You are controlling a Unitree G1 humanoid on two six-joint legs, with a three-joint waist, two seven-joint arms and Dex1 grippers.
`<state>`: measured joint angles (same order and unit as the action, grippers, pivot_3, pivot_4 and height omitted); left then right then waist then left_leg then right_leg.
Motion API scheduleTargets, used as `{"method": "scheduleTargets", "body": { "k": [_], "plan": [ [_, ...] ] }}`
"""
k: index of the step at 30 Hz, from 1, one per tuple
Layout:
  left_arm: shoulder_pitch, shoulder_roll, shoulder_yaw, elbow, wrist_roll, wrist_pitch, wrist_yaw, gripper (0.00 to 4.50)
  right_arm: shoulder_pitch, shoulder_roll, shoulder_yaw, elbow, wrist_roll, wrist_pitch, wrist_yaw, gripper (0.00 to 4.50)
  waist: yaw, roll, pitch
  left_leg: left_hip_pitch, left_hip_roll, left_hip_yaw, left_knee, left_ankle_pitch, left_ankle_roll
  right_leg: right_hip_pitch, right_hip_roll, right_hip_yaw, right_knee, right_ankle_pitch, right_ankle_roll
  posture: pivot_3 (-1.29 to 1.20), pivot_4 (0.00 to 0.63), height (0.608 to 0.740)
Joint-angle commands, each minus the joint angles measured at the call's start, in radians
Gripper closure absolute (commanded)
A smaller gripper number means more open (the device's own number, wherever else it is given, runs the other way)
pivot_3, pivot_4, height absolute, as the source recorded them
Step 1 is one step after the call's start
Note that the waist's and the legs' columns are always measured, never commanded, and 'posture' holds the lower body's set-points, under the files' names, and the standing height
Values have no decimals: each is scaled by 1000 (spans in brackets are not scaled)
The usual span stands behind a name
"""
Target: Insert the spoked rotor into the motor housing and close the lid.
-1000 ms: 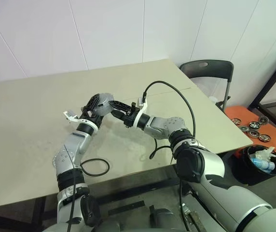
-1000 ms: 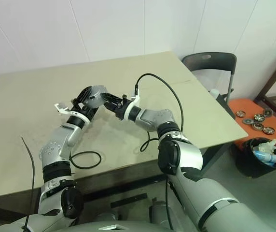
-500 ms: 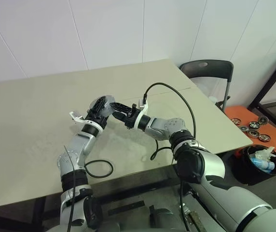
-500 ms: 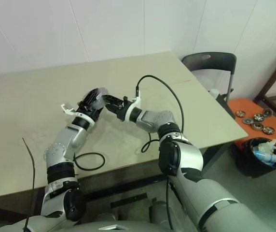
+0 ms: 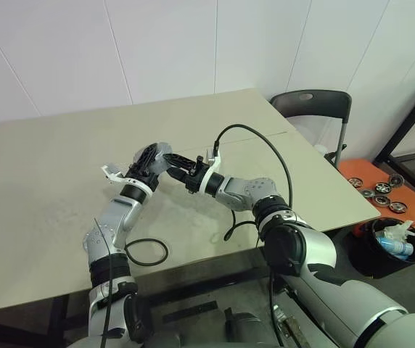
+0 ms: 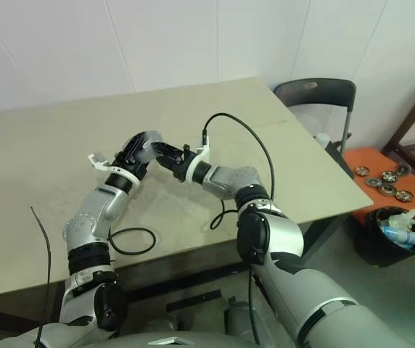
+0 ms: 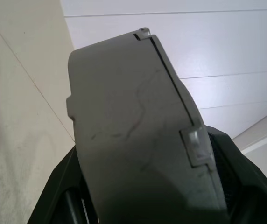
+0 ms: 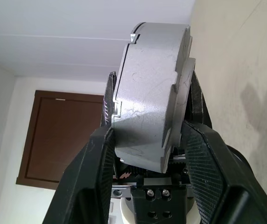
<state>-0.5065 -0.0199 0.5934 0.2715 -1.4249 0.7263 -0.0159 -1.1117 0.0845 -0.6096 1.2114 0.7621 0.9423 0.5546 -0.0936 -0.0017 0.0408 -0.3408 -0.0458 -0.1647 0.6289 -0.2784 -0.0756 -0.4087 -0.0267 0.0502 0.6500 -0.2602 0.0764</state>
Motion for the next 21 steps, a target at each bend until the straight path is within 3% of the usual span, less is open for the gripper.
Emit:
{"method": "scheduleTargets", "body": {
  "k": [1, 21],
  "plan": [
    [-37, 32, 3, -47, 16, -44, 13, 2043, -41, 2, -18, -40, 29, -4, 14, 2387, 0, 0, 0, 0, 0, 0, 0, 0, 0, 0, 0, 0, 0, 0, 0, 0, 0, 740],
    [-84, 71, 17, -105, 12, -131, 76, 2043, -17, -14, 74, -72, -14, 53, 125, 2387, 0, 0, 0, 0, 0, 0, 0, 0, 0, 0, 0, 0, 0, 0, 0, 0, 0, 740]
  ]
}}
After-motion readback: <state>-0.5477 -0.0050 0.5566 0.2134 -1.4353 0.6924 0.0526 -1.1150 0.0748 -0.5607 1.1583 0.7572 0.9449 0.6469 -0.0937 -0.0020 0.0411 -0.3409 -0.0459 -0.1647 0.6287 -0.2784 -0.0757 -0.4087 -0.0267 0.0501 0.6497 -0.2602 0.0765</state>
